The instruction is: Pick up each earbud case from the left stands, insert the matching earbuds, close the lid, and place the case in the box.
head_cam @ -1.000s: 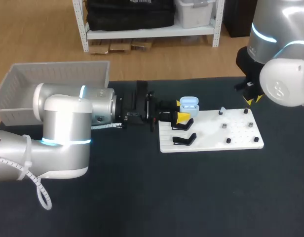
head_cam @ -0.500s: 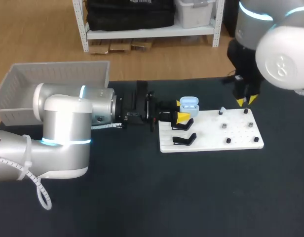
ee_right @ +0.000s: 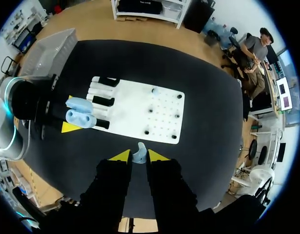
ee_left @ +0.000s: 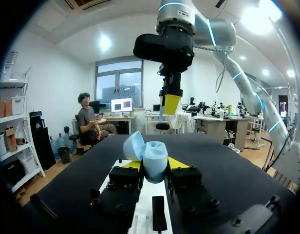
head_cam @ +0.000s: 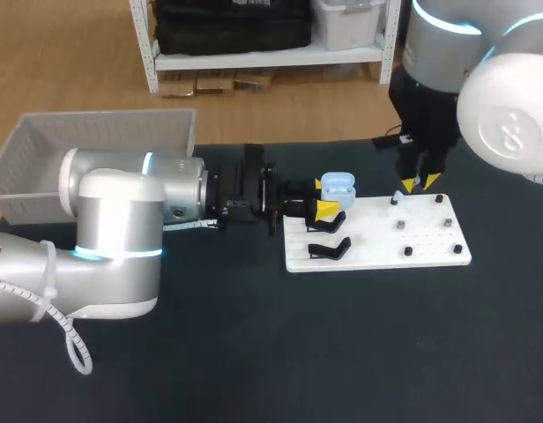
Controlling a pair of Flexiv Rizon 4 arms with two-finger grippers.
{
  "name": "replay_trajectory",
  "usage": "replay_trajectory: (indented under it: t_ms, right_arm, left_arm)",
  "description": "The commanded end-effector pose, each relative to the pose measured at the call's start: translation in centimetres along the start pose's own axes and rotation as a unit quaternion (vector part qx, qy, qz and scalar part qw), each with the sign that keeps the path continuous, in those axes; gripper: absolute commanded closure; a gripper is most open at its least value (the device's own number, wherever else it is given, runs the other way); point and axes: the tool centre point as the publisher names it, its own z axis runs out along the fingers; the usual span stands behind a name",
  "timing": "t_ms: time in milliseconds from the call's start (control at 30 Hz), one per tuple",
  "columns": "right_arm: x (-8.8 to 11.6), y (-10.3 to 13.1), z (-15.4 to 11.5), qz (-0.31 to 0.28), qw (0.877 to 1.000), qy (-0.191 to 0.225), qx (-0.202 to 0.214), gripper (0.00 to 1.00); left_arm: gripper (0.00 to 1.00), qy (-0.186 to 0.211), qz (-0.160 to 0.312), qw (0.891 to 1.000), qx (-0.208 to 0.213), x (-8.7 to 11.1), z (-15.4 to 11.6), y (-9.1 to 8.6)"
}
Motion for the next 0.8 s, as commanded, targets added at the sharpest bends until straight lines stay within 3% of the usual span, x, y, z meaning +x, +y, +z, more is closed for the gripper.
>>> replay_trajectory:
  t_ms: [33,167,500,700,800]
  right_arm:
    - [0.3,-0.1,0.0,0.001,1.000,-0.005,0.000,1.00]
    - [0.2,0.3,-0.2,0.062,0.997,-0.008,0.044,1.00]
    - [-1.9,4.9,-0.4,0.235,0.971,0.020,0.036,1.00]
    - [-2.4,6.1,-0.1,0.269,0.962,0.035,0.022,1.00]
    - [-2.2,6.5,-0.2,0.263,0.964,0.034,0.009,1.00]
  left_arm:
    - [1.00,-0.002,0.001,1.000,-0.002,0.1,0.0,0.0]
    - [1.00,-0.002,0.001,1.000,-0.002,0.1,0.0,0.0]
    - [1.00,-0.002,0.001,1.000,-0.002,0.1,0.0,0.0]
    - [1.00,-0.002,0.001,1.000,-0.002,0.1,0.0,0.0]
    - [1.00,-0.002,0.001,1.000,-0.002,0.1,0.0,0.0]
